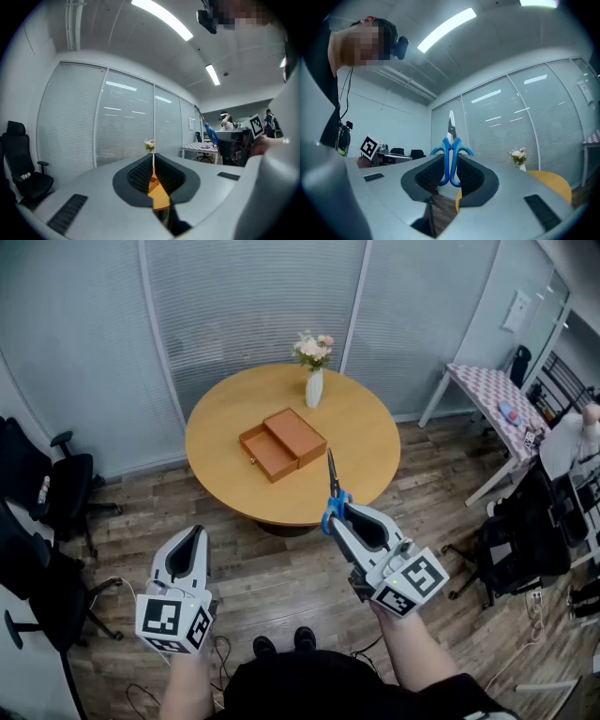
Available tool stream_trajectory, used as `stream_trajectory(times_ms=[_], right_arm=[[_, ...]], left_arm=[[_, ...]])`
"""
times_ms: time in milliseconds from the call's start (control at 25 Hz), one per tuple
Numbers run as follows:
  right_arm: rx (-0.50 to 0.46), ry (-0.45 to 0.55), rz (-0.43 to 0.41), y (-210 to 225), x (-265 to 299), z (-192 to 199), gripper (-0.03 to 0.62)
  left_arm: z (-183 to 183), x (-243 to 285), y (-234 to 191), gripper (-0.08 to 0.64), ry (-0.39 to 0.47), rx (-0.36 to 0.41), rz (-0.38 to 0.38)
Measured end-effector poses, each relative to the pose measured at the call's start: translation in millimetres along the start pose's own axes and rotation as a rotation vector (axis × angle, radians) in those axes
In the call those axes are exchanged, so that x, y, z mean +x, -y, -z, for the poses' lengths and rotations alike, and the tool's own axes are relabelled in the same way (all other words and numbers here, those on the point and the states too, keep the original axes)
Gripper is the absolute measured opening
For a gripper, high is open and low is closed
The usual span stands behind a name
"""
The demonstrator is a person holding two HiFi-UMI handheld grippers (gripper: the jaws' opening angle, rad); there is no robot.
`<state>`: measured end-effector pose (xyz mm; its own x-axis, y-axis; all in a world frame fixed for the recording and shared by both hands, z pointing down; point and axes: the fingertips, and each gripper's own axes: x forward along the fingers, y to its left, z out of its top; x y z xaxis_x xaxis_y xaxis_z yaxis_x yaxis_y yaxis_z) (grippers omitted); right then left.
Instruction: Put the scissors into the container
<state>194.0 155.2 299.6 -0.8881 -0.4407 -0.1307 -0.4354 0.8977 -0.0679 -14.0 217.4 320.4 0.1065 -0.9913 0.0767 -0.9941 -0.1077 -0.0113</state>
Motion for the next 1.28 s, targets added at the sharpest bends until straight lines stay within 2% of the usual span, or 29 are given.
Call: stream_trajectory(times_ms=[320, 840, 1040, 1280], right_arm=[[-0.015, -0.01, -0.022, -21.4, 29.4, 4.4, 0.098], [-0.022, -0.035, -0.007, -58.7, 59.7, 18.3, 0.098], [-0.006, -0.034, -0.001, -47.7, 71.2, 20.8, 0.098], [0.031, -0.014, -0.019, -13.6, 108.6, 30.9, 0.098]], left_arm=[[1.3, -6.4, -19.2, 0.021, 0.004, -0.007, 0.006], [20.9, -25.7, -62.8, 0.021, 0.0, -0.042, 0.03], [26.6, -19.1, -77.5, 0.022, -0.008, -0.051, 0.019], [33.7, 14.3, -99.4, 0.021, -0.03, -0.045, -0.006]])
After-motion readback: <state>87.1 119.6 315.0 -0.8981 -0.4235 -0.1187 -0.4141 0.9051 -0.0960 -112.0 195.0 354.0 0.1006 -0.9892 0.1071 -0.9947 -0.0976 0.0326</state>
